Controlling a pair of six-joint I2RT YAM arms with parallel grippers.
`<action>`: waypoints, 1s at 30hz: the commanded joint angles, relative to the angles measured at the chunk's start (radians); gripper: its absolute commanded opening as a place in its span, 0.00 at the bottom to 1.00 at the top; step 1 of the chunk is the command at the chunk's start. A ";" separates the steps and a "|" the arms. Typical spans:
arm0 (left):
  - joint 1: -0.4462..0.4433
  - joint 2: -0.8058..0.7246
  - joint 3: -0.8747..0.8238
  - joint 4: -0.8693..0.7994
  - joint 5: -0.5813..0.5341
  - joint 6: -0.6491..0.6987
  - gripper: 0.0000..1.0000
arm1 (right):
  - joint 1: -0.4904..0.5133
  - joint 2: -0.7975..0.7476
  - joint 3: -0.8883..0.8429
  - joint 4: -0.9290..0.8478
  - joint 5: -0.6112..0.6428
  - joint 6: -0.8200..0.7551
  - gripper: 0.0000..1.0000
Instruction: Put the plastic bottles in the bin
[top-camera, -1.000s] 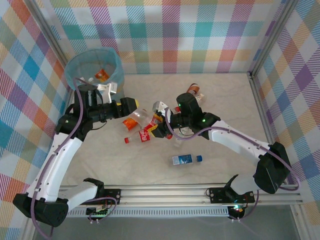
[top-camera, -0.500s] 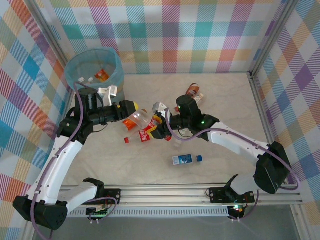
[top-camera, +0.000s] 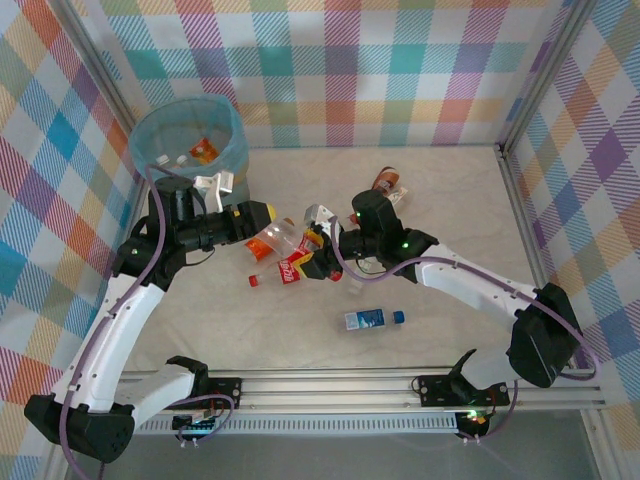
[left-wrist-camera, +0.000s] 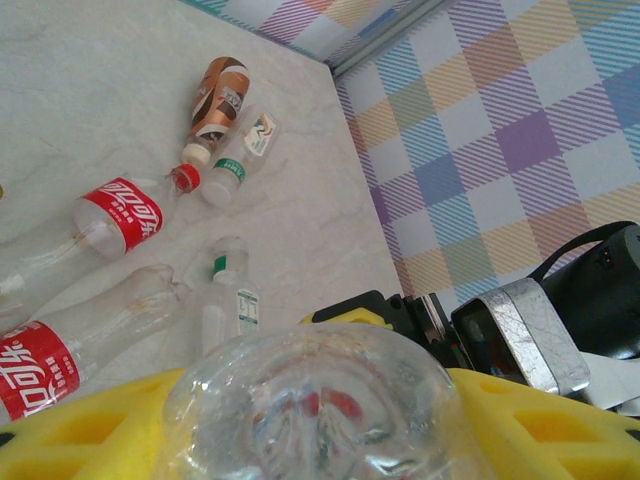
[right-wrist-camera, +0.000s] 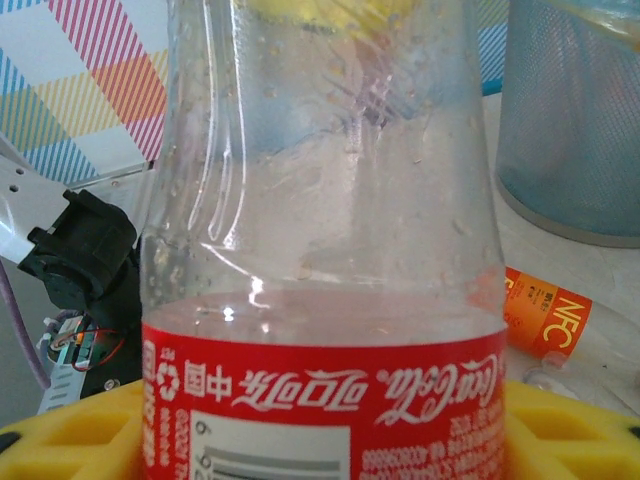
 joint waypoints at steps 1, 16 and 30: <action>-0.005 -0.035 0.036 -0.012 -0.052 0.010 0.37 | -0.005 0.015 0.026 0.007 0.025 0.022 0.68; -0.005 -0.040 0.011 -0.038 -0.158 0.042 0.31 | -0.004 0.078 0.099 -0.077 0.028 0.027 0.81; -0.003 0.012 0.249 -0.125 -0.329 0.153 0.10 | -0.005 0.104 0.319 -0.177 0.064 0.050 0.86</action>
